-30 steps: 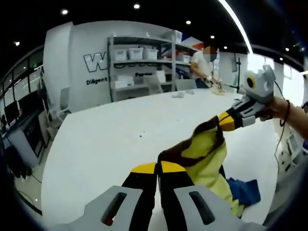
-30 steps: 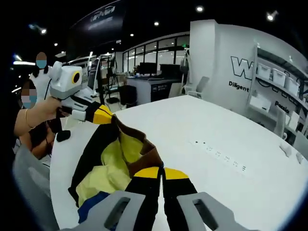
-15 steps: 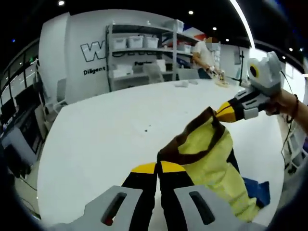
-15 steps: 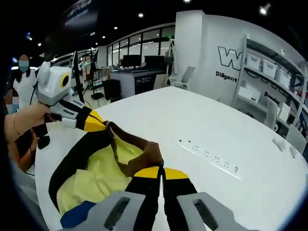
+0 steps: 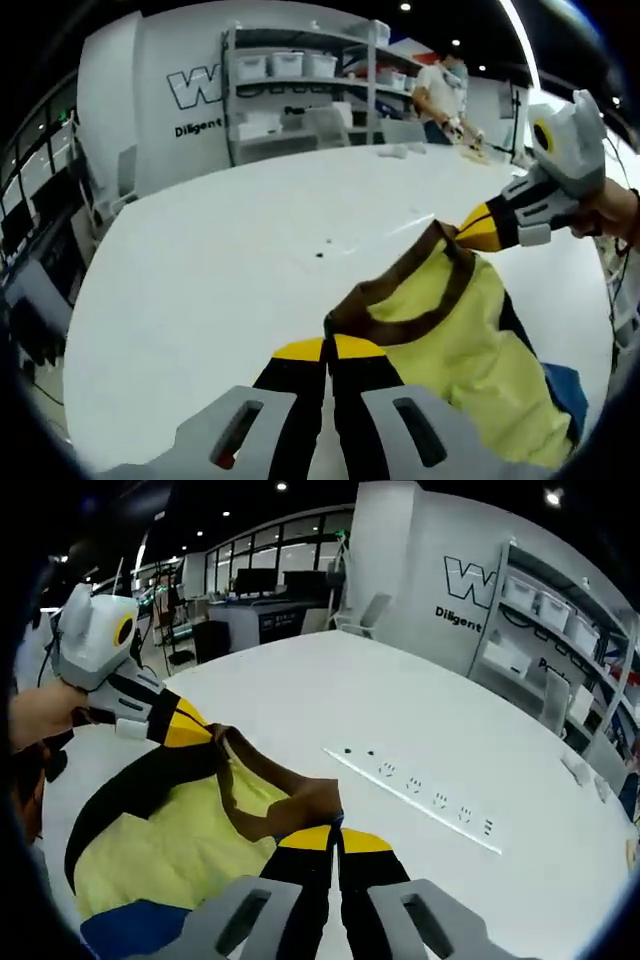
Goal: Fold the garment on the visible template until the final outline fits inside the template.
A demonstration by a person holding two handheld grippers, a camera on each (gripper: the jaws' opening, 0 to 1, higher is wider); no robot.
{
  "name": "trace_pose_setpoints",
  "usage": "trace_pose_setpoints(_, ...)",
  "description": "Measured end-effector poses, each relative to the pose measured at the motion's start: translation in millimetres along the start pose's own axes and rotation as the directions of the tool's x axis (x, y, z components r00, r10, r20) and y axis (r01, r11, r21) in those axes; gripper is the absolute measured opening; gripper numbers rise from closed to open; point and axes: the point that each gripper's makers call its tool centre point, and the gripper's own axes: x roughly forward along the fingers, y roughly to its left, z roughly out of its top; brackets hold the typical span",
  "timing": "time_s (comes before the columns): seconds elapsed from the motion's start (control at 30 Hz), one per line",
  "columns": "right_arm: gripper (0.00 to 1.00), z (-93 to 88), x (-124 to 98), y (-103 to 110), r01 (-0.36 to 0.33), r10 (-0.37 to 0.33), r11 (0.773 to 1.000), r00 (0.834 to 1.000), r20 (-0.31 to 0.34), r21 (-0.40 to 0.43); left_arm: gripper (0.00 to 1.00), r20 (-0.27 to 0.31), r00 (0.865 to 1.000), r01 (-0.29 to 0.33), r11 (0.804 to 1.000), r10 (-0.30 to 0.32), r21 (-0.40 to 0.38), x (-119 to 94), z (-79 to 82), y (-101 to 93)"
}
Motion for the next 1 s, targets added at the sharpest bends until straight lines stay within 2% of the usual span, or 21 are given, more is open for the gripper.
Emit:
trace_pose_setpoints(0.17, 0.00, -15.9, 13.2, -9.5, 0.034, -0.033, 0.999, 0.998, -0.060, 0.015, 0.00, -0.012, 1.000, 0.006, 0.999, -0.007, -0.033, 13.5, -4.4, 4.2)
trace_pose_setpoints(0.2, 0.00, -17.1, 16.5, -13.1, 0.048, -0.048, 0.999, 0.997, -0.063, -0.001, 0.00, -0.016, 1.000, -0.009, 0.998, 0.009, -0.058, 16.0, -6.0, 8.3)
trace_pose_setpoints(0.3, 0.00, -18.3, 21.8, -14.8, 0.047, -0.045, 0.998, 0.998, -0.055, 0.036, 0.00, -0.005, 1.000, 0.015, 0.995, -0.015, -0.101, 22.0, -6.1, 8.6)
trace_pose_setpoints(0.43, 0.00, -22.8, 29.0, -15.6, 0.043, -0.040, 0.996, 0.998, -0.049, 0.077, 0.00, -0.035, 0.999, -0.019, 0.999, 0.017, -0.047, 27.0, -11.5, 15.6)
trace_pose_setpoints(0.5, 0.00, -25.6, 33.2, -16.0, 0.046, -0.040, 0.994, 0.998, -0.056, 0.103, 0.00, -0.048, 0.999, -0.019, 0.998, 0.017, -0.057, 31.2, -15.6, 16.1)
trace_pose_setpoints(0.63, 0.00, -30.6, 39.1, -17.9, 0.060, -0.053, 0.994, 0.995, -0.079, 0.091, 0.00, -0.076, 0.997, -0.027, 0.999, 0.023, -0.042, 38.3, -24.0, 19.7)
trace_pose_setpoints(0.7, 0.00, -33.5, 41.3, -19.3, 0.069, -0.062, 0.995, 0.994, -0.093, 0.074, 0.00, -0.089, 0.996, -0.030, 0.998, 0.024, -0.064, 40.6, -27.5, 22.2)
trace_pose_setpoints(1.0, 0.00, -40.6, 46.2, -22.1, 0.089, -0.082, 0.994, 0.990, -0.112, 0.059, 0.00, -0.099, 0.994, -0.042, 0.998, 0.037, -0.051, 45.5, -30.7, 28.3)
